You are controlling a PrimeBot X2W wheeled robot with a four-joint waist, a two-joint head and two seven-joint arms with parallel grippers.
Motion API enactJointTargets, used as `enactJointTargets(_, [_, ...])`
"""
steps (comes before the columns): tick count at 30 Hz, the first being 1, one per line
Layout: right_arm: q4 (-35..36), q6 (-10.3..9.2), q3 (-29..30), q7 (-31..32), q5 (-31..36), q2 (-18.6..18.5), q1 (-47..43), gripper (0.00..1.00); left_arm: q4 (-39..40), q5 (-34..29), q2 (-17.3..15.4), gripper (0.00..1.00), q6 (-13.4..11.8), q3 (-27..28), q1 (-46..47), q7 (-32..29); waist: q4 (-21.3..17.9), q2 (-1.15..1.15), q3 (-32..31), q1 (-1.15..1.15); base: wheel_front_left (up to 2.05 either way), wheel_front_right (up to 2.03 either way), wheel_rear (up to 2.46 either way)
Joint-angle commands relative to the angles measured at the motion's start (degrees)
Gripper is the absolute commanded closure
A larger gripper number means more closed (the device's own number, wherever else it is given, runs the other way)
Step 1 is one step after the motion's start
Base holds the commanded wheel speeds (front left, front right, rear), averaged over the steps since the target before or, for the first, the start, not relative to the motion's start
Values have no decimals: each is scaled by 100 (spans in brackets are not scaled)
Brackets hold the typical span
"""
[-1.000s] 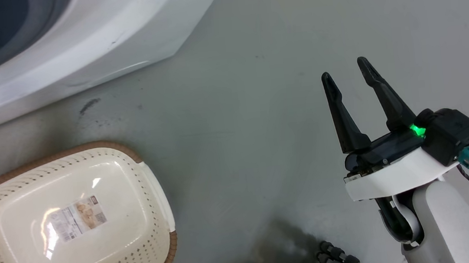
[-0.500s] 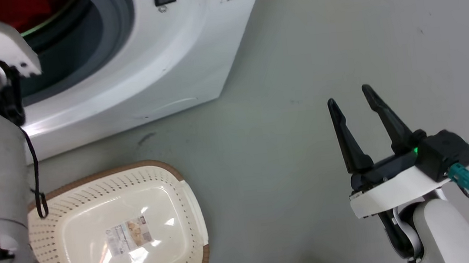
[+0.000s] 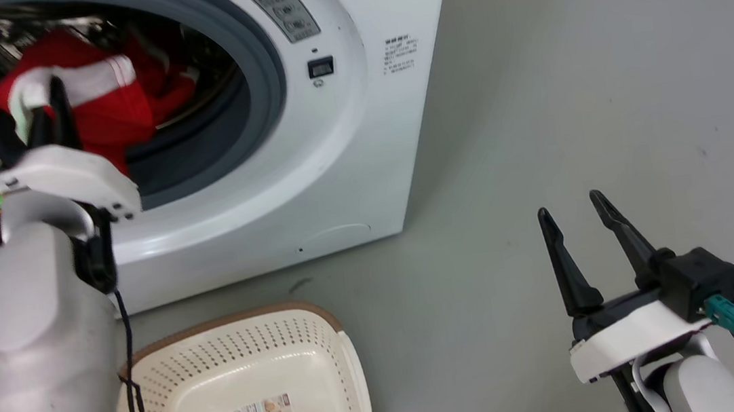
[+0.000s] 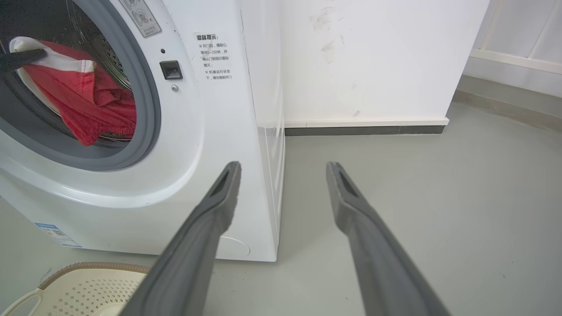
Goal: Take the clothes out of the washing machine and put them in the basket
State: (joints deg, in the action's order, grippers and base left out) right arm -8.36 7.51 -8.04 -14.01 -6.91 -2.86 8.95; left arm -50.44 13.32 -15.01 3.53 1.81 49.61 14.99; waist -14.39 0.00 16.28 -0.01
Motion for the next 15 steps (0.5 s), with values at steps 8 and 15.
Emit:
enactJointTargets(8, [186,-4,216,242,138,-2,-448,0,1269,-102,381,100,30,121,-1321,21,360,0,-909,1,0,0,0])
enactJointTargets(15, [409,-4,407,456,241,-2,-808,0,2545,-154,649,100,-13,139,-2295,21,563,0,-1336,1,0,0,0])
